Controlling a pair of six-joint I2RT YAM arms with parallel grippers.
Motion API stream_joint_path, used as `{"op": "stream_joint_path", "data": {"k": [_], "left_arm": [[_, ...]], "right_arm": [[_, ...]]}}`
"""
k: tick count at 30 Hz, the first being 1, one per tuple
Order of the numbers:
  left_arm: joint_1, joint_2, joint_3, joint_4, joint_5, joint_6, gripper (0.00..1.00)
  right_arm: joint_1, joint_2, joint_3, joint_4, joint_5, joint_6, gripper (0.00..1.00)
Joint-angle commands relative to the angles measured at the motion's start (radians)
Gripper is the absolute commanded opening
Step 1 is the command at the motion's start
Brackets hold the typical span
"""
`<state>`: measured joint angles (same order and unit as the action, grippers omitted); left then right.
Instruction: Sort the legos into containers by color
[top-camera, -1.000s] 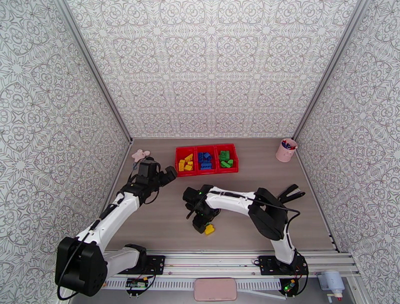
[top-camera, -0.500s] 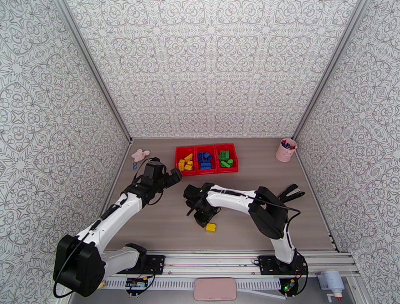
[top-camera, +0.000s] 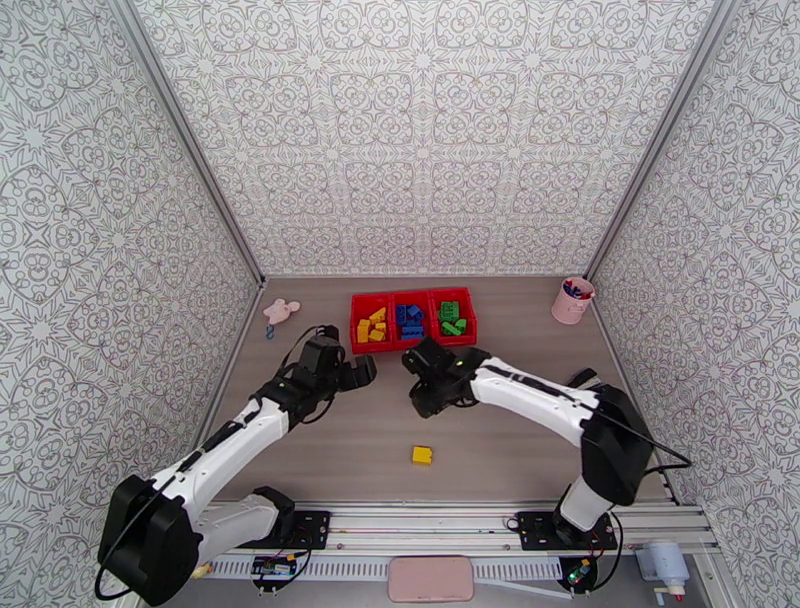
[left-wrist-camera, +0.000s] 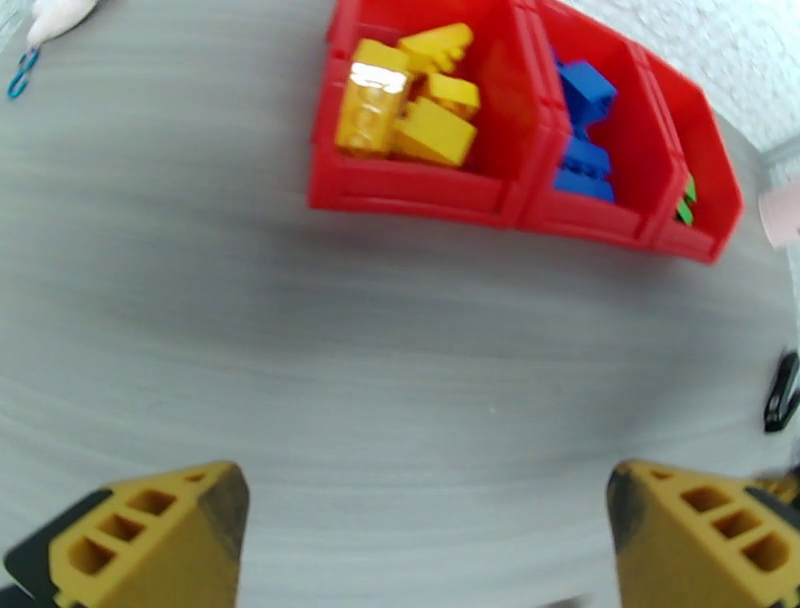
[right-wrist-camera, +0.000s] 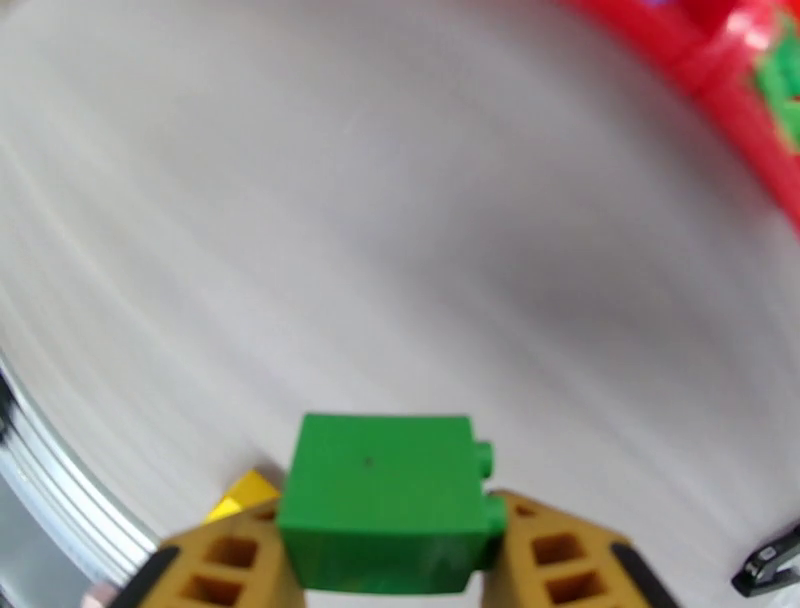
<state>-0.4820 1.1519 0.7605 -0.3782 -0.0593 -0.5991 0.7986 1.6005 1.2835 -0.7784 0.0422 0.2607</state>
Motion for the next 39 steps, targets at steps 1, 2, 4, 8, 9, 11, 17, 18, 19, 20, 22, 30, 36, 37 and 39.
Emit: {"op": "stream_joint_path", "data": {"k": [1, 2, 4, 8, 9, 11, 17, 18, 19, 20, 22, 30, 36, 37, 39], "left_arm": [[-0.062, -0.015, -0.016, -0.017, -0.040, 0.021, 1.00], [-0.084, -0.015, -0.018, -0.026, -0.050, 0.010, 1.00], [-0.135, -0.016, -0.028, -0.033, -0.066, -0.021, 1.00], [-0.244, -0.016, -0.039, -0.060, -0.110, -0.088, 1.00], [-0.278, -0.016, -0.039, -0.073, -0.126, -0.106, 1.00], [-0.333, -0.014, -0.038, -0.101, -0.155, -0.142, 1.00], [-0.452, -0.006, -0.018, -0.182, -0.214, -0.233, 1.00], [-0.466, -0.008, -0.016, -0.195, -0.223, -0.244, 1.00], [-0.478, -0.010, -0.017, -0.203, -0.226, -0.254, 1.00], [-0.483, -0.012, -0.017, -0.208, -0.224, -0.262, 1.00], [-0.494, -0.014, -0.019, -0.215, -0.217, -0.277, 1.00], [-0.510, 0.046, 0.051, -0.275, -0.198, -0.294, 0.99], [-0.535, 0.184, 0.209, -0.472, -0.118, -0.340, 1.00], [-0.545, 0.212, 0.236, -0.492, -0.103, -0.342, 1.00], [-0.563, 0.265, 0.278, -0.508, -0.071, -0.343, 1.00]], "right_arm": [[-0.106, -0.046, -0.024, 0.131, 0.038, 0.061, 0.36], [-0.137, -0.047, -0.019, 0.153, 0.031, 0.063, 0.36], [-0.212, -0.028, 0.012, 0.198, 0.011, 0.059, 0.36], [-0.316, 0.085, 0.131, 0.228, -0.020, 0.050, 0.35], [-0.338, 0.123, 0.171, 0.229, -0.029, 0.048, 0.35], [-0.370, 0.202, 0.248, 0.225, -0.048, 0.045, 0.35], [-0.424, 0.429, 0.484, 0.162, -0.089, 0.050, 0.34], [-0.425, 0.457, 0.511, 0.160, -0.102, 0.044, 0.34], [-0.426, 0.485, 0.539, 0.153, -0.108, 0.045, 0.34], [-0.426, 0.509, 0.562, 0.144, -0.114, 0.047, 0.34], [-0.426, 0.564, 0.617, 0.114, -0.110, 0.049, 0.35], [-0.427, 0.613, 0.686, 0.097, -0.105, 0.018, 0.67], [-0.428, 0.445, 0.513, 0.148, -0.086, -0.021, 0.97], [-0.429, 0.408, 0.466, 0.161, -0.084, -0.024, 0.98], [-0.431, 0.337, 0.376, 0.188, -0.081, -0.029, 0.99]]}}
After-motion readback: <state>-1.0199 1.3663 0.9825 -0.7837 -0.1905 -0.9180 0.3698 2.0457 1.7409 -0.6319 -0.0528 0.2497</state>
